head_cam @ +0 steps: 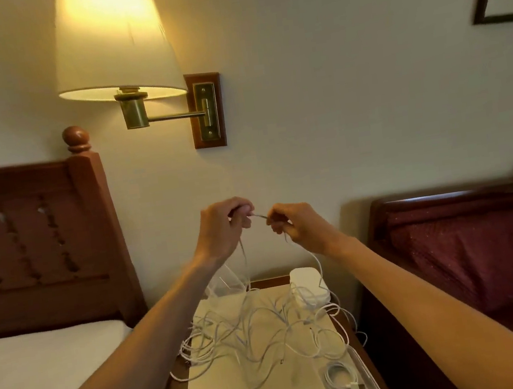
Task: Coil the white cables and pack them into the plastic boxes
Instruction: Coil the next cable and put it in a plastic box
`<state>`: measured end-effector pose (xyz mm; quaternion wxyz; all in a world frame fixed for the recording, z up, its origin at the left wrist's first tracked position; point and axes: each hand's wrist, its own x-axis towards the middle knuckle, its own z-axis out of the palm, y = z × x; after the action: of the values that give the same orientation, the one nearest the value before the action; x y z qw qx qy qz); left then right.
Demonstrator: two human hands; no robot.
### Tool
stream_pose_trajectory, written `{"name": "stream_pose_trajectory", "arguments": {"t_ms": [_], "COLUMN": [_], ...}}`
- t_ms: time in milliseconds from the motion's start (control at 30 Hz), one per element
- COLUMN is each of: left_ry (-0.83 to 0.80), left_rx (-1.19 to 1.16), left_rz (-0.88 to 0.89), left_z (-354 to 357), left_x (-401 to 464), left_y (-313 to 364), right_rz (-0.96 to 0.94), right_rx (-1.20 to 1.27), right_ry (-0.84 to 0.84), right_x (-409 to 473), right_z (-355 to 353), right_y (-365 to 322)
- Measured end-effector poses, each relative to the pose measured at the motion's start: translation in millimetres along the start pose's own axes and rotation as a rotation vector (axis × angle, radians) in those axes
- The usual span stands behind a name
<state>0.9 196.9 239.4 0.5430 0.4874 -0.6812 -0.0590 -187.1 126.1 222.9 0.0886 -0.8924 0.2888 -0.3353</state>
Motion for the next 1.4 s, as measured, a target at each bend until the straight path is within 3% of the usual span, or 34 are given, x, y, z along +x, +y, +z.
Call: {"name": "stream_pose_trajectory", "arguments": {"t_ms": [167,233,300,367,467,567,700,767,833,900,1000,1100,1167,1233,1333,1367,1400], "left_ry": [0.103,0.114,0.037,-0.122,-0.255,-0.164,-0.234,-0.238,-0.149,-0.063,0.079,0.222,0.251,0.108,-0.545,-0.667,-0.674], "left_rx": [0.024,0.034,0.152,0.346,0.543,0.265,-0.128,-0.193,-0.078,0.019,0.018,0.006,0.036,0.188,0.599,0.666,0.664], "left_rz": [0.228,0.257,0.2,0.014,-0.087,-0.043,-0.156,-0.186,-0.074,0.094,0.229,0.264,0.218,-0.002,-0.56,-0.599,-0.547], "left_z": [-25,-37,-46,-50,-41,-21,-1,1,-4,-11,-34,-70,-93,-108,-108,-101,-93], "left_x": [3,-2,-11,-23,-36,-29,-19,-20,-21,-20,-13,-10,-14,-21,-43,-48,-51], "left_y": [46,50,35,13,6,34,58,58,59,65,76,73,57,35,16,15,19], "right_rz": [0.237,0.42,0.51,0.459,0.281,0.084,-0.103,-0.133,-0.144,-0.083,0.152,0.372,0.466,0.497,0.417,0.367,0.309], "right_rx": [-0.028,0.024,0.11,0.124,0.059,-0.044,-0.187,-0.202,-0.197,-0.16,-0.079,-0.072,-0.011,0.093,0.177,0.194,0.208], "right_ry": [-0.135,-0.033,0.18,0.337,0.323,0.174,0.165,0.184,0.162,0.129,0.074,0.022,0.111,0.289,0.435,0.428,0.405], "right_x": [-37,-49,-48,-37,-18,-10,-10,-12,-17,-27,-48,-69,-71,-62,-39,-33,-27], "right_z": [31,30,16,-8,-43,-55,-57,-60,-59,-47,-21,-6,-8,-17,-35,-38,-40], "right_y": [34,46,46,35,10,-20,-43,-47,-48,-42,-9,21,25,18,-1,-9,-19]}}
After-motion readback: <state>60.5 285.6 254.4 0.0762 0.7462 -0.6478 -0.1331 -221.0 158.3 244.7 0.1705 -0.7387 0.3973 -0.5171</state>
